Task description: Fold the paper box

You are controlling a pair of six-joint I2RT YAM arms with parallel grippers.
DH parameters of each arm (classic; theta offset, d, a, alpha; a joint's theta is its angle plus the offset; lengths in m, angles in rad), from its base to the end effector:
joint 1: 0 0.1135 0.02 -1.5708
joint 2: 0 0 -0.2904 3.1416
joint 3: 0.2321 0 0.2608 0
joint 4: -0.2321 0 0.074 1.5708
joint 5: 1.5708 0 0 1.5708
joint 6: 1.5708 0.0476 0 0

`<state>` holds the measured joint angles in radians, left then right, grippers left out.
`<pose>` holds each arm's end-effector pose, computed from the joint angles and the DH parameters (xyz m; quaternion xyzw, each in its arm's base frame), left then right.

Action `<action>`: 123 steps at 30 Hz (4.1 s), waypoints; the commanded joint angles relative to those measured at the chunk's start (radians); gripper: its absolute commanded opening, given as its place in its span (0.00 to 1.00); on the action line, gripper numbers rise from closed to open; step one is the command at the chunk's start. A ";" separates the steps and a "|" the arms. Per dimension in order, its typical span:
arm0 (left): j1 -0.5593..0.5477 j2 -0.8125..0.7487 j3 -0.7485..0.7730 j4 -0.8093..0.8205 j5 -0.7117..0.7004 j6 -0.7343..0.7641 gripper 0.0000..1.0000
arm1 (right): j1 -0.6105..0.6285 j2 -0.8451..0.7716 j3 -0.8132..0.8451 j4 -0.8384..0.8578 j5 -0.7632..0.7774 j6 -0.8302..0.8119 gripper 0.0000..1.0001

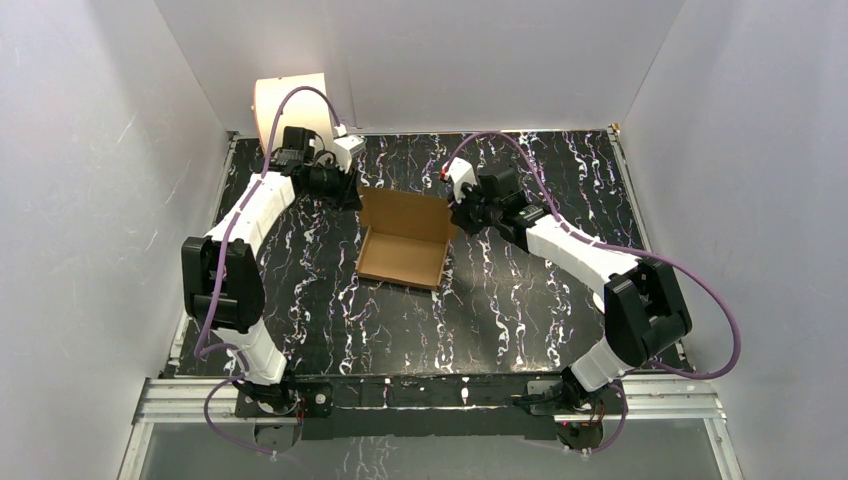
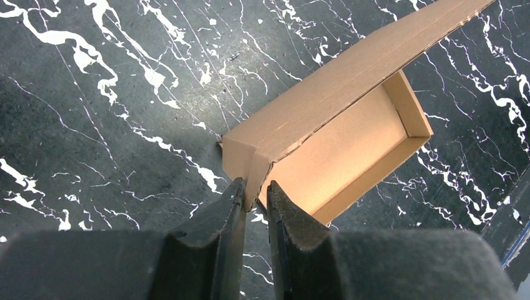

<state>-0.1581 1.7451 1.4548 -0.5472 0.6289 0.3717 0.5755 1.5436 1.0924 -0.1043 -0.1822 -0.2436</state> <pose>0.3965 -0.0916 0.3008 0.3394 0.8278 -0.2508 0.3697 0.3051 0.2082 0.2834 -0.3871 0.7807 0.1584 0.4643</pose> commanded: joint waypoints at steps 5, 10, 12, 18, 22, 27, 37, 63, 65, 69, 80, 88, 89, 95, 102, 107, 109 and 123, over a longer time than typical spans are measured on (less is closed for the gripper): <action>0.000 -0.034 -0.015 0.081 -0.005 0.012 0.28 | 0.002 0.010 0.058 0.036 -0.070 -0.011 0.00; 0.000 -0.047 -0.027 0.099 -0.039 0.024 0.30 | 0.002 0.018 0.058 0.040 -0.080 -0.010 0.00; 0.000 -0.038 -0.028 0.091 -0.032 0.033 0.29 | 0.003 0.023 0.063 0.041 -0.086 -0.008 0.00; 0.000 -0.018 -0.024 0.086 -0.013 0.060 0.29 | 0.003 0.032 0.078 0.033 -0.105 -0.018 0.00; 0.000 -0.020 -0.023 0.091 -0.039 0.066 0.29 | 0.002 0.033 0.079 0.029 -0.105 -0.023 0.00; 0.000 -0.028 -0.034 0.079 -0.052 0.072 0.24 | 0.002 0.042 0.079 0.034 -0.101 -0.022 0.00; 0.000 -0.075 -0.066 0.048 -0.110 0.097 0.26 | 0.003 0.049 0.088 0.036 -0.080 -0.026 0.00; -0.143 -0.174 -0.197 0.252 -0.415 -0.491 0.05 | 0.054 0.071 0.118 0.076 0.323 0.333 0.00; -0.175 -0.179 -0.207 0.275 -0.488 -0.545 0.05 | 0.062 0.076 0.114 0.095 0.363 0.368 0.00; -0.220 -0.186 -0.231 0.323 -0.610 -0.651 0.05 | 0.094 0.090 0.117 0.130 0.481 0.424 0.00; -0.300 -0.218 -0.335 0.489 -0.837 -0.886 0.06 | 0.181 0.074 0.025 0.234 0.745 0.568 0.01; -0.333 -0.269 -0.445 0.596 -0.868 -0.963 0.07 | 0.210 0.056 -0.050 0.313 0.825 0.652 0.02; -0.335 -0.274 -0.457 0.602 -0.871 -0.973 0.07 | 0.215 0.055 -0.055 0.316 0.834 0.660 0.02; -0.357 -0.293 -0.516 0.637 -0.875 -1.012 0.07 | 0.241 0.051 -0.093 0.328 0.877 0.698 0.03; -0.381 -0.352 -0.639 0.682 -0.910 -1.049 0.08 | 0.271 0.001 -0.186 0.372 0.906 0.704 0.04; -0.389 -0.401 -0.713 0.693 -0.923 -1.049 0.10 | 0.288 -0.028 -0.253 0.395 0.919 0.704 0.04; -0.390 -0.419 -0.752 0.710 -0.905 -1.043 0.11 | 0.289 -0.040 -0.281 0.412 0.915 0.705 0.05; -0.396 -0.503 -0.957 0.795 -0.899 -1.090 0.12 | 0.323 -0.087 -0.412 0.455 0.909 0.791 0.07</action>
<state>-0.5598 1.2610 0.5438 0.3073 -0.2447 -0.6895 0.9043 1.4696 0.7078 0.3771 0.7029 0.4744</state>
